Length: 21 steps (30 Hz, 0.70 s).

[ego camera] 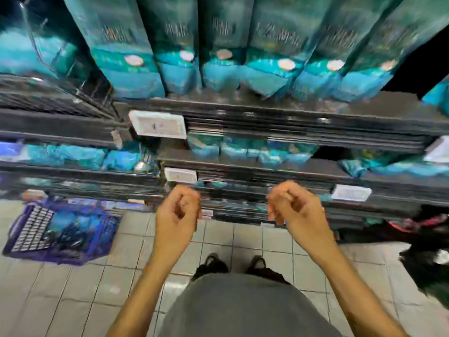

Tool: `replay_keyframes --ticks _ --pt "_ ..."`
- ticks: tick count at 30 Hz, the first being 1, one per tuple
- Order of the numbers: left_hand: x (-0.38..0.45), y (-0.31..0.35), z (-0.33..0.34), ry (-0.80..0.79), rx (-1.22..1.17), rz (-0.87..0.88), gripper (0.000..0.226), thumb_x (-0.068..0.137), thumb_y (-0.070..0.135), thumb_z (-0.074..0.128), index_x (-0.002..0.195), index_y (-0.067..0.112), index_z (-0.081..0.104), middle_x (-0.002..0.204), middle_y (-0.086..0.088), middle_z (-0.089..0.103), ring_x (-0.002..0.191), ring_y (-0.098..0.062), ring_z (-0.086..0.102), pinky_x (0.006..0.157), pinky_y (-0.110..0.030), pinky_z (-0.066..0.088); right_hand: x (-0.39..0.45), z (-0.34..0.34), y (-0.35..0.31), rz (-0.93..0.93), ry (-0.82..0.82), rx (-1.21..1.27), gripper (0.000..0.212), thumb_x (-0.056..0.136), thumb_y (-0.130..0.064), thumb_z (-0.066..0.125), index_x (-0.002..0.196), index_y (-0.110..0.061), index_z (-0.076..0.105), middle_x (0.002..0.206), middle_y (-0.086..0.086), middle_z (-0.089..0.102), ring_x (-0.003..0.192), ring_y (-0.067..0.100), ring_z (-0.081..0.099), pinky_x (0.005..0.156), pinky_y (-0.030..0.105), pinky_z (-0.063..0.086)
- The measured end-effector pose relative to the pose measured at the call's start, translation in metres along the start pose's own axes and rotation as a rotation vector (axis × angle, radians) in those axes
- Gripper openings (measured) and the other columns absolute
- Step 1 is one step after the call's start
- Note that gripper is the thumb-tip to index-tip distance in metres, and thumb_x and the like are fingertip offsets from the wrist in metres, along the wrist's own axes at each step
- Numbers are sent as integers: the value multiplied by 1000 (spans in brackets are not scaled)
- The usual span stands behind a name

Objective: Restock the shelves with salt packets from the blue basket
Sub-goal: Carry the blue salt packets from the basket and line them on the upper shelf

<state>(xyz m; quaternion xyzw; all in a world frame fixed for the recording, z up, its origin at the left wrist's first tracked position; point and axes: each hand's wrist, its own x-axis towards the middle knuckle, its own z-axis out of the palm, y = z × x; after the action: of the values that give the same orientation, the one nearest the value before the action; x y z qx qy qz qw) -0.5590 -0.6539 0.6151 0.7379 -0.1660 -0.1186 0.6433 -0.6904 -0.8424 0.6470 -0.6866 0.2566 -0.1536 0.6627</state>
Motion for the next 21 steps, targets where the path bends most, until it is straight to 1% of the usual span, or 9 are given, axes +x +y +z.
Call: replay_keyframes --ticks 1,3,5,8,11,13,17,19,21 --pt "-8 -11 -1 1 1 -42 29 96 8 49 73 25 56 54 -4 48 44 -9 39 42 -22 33 -5 3 12 35 -6 -35 25 99 6 52 82 -9 63 63 13 62 55 13 57 52 16 45" --pt "-24 -30 -5 -9 -18 -117 26 95 9 50 74 23 56 52 1 53 41 -6 42 39 -18 34 -19 9 34 102 -39 -99 22 99 2 54 84 -9 64 68 18 64 58 11 60 54 15 46" --pt "-37 -44 -10 4 -32 -180 22 96 9 50 77 17 57 52 2 55 40 -5 44 39 -17 37 -31 15 52 153 -63 -141 19 100 -1 54 86 -8 65 70 14 65 61 9 61 55 14 47" --pt "-55 -65 -23 21 -15 -256 26 101 6 50 81 18 61 57 2 58 44 -6 48 40 -17 39 -45 23 71 219 -96 -175 16 101 -5 55 87 -6 64 70 10 66 61 6 62 55 13 47" --pt "-71 -77 -38 72 -1 -323 24 103 9 48 85 17 61 62 0 58 50 -10 50 43 -19 42 -51 25 83 245 -141 -206 16 101 -5 55 90 -8 66 73 9 67 63 12 64 54 16 48" --pt "-81 -80 -47 144 -8 -351 22 104 10 47 88 14 61 64 -2 57 53 -12 51 45 -21 43 -50 28 85 238 -208 -250 19 100 -6 53 91 -16 66 75 6 69 65 18 65 54 20 50" --pt "-109 -85 -56 340 6 -394 22 105 6 46 90 7 62 65 -7 58 52 -13 51 44 -20 43 -38 42 89 274 -392 -313 26 100 -13 55 86 -32 67 76 2 70 67 11 65 57 20 52" --pt "-130 -89 -59 446 14 -422 22 104 5 47 88 6 62 63 -8 58 50 -14 49 42 -22 41 -32 52 94 274 -503 -353 24 99 -13 56 84 -30 66 74 0 70 65 10 65 58 22 52" --pt "-158 -93 -62 531 18 -471 21 104 6 49 87 7 62 61 -8 56 50 -16 49 44 -28 42 -28 65 99 278 -623 -393 20 99 -12 57 85 -24 65 71 -1 69 62 9 63 57 26 50"
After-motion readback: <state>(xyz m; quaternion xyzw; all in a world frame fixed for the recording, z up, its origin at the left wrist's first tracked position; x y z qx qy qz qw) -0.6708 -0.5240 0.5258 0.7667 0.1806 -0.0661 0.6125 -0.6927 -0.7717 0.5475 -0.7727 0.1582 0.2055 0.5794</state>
